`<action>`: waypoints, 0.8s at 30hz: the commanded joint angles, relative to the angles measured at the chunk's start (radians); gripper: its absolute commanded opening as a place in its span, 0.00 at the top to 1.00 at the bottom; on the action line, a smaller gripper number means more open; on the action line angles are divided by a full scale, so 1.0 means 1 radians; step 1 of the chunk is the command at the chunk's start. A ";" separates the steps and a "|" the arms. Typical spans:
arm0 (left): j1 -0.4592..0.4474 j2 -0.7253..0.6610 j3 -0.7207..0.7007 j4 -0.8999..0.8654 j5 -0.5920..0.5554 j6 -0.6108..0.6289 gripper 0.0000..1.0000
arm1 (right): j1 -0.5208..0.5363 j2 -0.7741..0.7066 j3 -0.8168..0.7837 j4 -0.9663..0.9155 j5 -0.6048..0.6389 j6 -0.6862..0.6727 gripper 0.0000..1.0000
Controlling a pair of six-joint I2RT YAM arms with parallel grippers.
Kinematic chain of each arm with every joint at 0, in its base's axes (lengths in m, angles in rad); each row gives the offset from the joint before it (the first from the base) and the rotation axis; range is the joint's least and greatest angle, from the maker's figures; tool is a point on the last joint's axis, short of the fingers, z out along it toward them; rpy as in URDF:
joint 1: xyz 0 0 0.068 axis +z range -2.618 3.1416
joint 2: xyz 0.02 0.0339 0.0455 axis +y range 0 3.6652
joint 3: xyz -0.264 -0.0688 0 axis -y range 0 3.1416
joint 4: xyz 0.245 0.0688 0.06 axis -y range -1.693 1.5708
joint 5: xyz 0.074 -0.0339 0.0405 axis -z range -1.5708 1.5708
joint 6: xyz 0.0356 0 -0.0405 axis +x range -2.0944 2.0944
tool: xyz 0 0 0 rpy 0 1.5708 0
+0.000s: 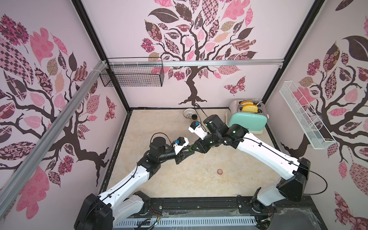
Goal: Close the paint jar lid
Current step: Screw the lid onto the paint jar.
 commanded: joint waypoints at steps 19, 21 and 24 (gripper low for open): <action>-0.008 -0.048 0.015 0.093 0.010 0.022 0.84 | 0.155 0.044 0.095 -0.039 0.164 0.480 0.61; -0.009 -0.048 0.016 0.092 0.011 0.022 0.84 | 0.151 0.040 0.107 -0.044 0.168 0.475 0.52; -0.008 -0.049 0.013 0.091 0.013 0.022 0.84 | 0.127 0.025 0.119 -0.055 0.185 0.454 0.47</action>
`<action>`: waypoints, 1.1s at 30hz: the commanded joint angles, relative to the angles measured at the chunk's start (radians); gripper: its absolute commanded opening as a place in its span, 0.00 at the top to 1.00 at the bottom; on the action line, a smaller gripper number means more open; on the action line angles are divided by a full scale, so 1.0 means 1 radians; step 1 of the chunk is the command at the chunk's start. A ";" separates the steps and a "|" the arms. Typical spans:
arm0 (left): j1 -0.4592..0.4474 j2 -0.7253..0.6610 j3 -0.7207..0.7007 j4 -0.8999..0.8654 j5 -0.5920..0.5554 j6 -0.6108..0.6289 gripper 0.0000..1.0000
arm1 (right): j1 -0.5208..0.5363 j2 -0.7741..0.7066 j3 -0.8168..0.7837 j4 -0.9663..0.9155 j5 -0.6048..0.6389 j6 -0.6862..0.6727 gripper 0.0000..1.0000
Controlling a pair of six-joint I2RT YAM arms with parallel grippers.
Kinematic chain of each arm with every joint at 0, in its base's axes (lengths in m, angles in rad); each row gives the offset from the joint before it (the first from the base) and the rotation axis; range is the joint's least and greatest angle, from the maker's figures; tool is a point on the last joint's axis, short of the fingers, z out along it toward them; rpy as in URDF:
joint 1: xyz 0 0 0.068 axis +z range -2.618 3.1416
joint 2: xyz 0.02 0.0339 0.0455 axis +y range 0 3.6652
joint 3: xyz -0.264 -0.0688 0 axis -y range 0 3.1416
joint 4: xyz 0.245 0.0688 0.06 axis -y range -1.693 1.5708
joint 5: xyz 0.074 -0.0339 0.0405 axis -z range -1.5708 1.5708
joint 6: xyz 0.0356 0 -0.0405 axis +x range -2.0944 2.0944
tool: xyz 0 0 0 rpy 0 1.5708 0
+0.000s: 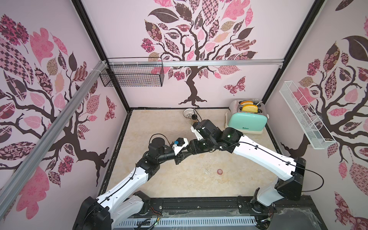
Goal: Close the paint jar lid
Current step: Screw the lid onto the paint jar.
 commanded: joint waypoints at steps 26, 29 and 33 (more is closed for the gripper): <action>-0.005 0.077 0.087 -0.071 0.254 0.025 0.84 | -0.153 -0.265 -0.164 0.173 -0.187 -0.923 0.10; -0.005 0.087 0.097 -0.092 0.264 0.030 0.84 | -0.153 -0.260 -0.161 0.114 -0.318 -1.110 0.03; -0.005 0.090 0.100 -0.111 0.265 0.041 0.84 | -0.151 -0.283 -0.175 0.069 -0.395 -1.281 0.01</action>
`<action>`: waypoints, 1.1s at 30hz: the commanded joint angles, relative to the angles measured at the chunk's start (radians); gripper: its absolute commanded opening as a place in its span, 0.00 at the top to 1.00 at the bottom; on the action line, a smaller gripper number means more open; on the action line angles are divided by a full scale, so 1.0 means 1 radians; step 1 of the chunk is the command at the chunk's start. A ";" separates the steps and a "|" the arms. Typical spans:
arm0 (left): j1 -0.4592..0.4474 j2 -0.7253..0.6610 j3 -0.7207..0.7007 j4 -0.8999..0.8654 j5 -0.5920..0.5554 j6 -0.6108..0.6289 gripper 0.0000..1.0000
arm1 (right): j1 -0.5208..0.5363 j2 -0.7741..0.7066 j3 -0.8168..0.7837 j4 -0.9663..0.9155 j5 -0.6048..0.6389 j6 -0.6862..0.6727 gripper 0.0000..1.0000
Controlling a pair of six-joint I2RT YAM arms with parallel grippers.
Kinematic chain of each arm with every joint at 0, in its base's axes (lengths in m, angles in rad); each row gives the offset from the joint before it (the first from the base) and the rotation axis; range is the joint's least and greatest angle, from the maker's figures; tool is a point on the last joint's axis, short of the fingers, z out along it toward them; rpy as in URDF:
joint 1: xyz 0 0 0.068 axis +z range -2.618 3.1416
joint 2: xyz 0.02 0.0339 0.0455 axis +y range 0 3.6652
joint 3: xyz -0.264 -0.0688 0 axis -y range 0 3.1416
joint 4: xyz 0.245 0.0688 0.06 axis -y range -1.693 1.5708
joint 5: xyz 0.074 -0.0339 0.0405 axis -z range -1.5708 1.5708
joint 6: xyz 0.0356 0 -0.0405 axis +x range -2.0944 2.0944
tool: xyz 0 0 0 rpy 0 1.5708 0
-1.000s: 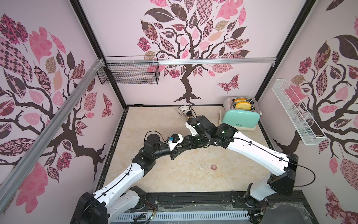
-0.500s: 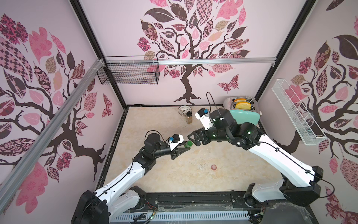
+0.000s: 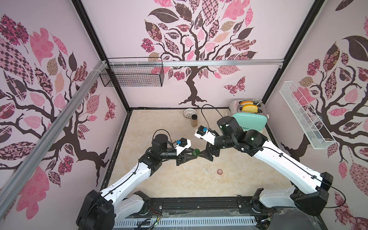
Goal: Close the paint jar lid
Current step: Screw the lid onto the paint jar.
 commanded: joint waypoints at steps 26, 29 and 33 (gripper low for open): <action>-0.005 0.011 0.026 -0.065 -0.027 0.059 0.84 | -0.013 0.087 0.037 -0.095 -0.150 -0.452 0.32; -0.006 0.009 0.026 -0.066 -0.029 0.061 0.84 | -0.026 0.109 0.060 -0.127 -0.180 -0.462 0.36; -0.006 0.011 0.028 -0.066 -0.028 0.061 0.84 | -0.035 0.132 0.080 -0.148 -0.192 -0.467 0.39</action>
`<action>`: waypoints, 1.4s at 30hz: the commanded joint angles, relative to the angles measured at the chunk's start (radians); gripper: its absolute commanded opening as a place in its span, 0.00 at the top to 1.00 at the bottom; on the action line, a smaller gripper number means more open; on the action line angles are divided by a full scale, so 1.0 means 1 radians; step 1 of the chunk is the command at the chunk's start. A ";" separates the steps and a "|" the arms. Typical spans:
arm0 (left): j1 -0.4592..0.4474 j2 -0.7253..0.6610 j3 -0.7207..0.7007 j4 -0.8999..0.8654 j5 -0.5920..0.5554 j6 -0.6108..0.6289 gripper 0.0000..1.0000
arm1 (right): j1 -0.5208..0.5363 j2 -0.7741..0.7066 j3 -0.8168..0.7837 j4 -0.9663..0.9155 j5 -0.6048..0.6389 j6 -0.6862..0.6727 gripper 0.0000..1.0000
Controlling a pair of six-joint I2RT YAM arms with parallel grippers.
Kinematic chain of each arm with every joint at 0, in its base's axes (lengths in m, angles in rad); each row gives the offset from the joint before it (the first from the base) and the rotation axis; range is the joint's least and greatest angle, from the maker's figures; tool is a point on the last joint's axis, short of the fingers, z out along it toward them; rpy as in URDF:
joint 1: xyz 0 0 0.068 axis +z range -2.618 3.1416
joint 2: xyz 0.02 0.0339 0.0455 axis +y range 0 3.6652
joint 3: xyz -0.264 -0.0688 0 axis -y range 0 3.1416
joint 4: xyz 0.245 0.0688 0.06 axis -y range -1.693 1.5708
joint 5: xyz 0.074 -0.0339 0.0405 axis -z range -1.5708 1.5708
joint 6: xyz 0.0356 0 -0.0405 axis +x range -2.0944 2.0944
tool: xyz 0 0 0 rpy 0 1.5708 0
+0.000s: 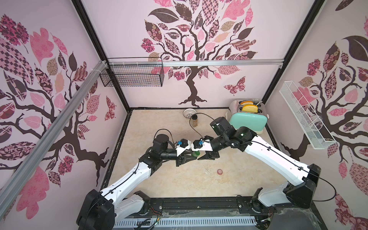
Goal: Close the paint jar lid
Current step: Screw the lid onto the paint jar.
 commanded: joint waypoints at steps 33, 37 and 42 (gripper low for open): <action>-0.005 0.002 0.024 -0.001 0.001 0.016 0.84 | -0.039 0.077 0.079 -0.046 -0.065 0.003 0.51; -0.006 0.003 0.024 -0.001 0.000 0.016 0.83 | -0.042 0.075 0.079 -0.046 -0.067 0.008 0.53; -0.005 0.005 0.024 -0.001 0.000 0.016 0.83 | -0.048 0.073 0.079 -0.042 -0.065 0.018 0.56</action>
